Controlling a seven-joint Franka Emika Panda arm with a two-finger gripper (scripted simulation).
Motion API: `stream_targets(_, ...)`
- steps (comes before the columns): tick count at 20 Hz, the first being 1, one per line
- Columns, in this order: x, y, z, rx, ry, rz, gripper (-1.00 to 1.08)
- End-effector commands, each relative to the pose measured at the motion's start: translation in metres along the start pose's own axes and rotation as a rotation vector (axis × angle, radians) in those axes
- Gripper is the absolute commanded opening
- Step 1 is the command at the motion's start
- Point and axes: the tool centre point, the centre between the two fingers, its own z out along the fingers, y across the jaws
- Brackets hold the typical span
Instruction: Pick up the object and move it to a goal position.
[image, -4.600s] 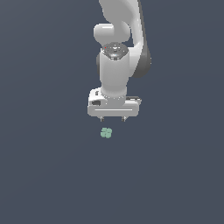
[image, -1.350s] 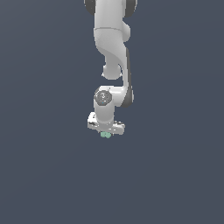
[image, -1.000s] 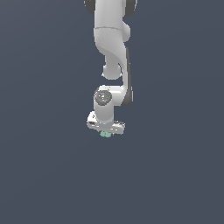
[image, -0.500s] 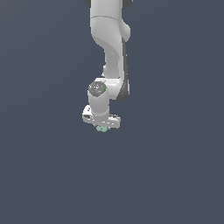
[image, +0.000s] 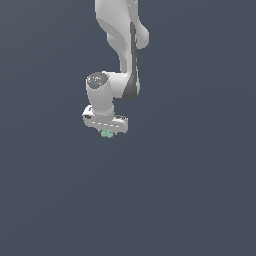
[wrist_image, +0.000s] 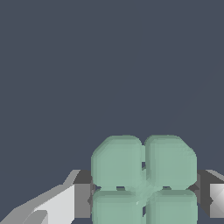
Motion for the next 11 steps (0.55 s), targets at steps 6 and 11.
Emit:
stream_targets(6, -0.014, 0.025, -0.026, 0.0, 0.0, -0.001, -1.0)
stream_targets(11, -0.017, 0.029, -0.031, 0.0, 0.0, -0.002, -1.0)
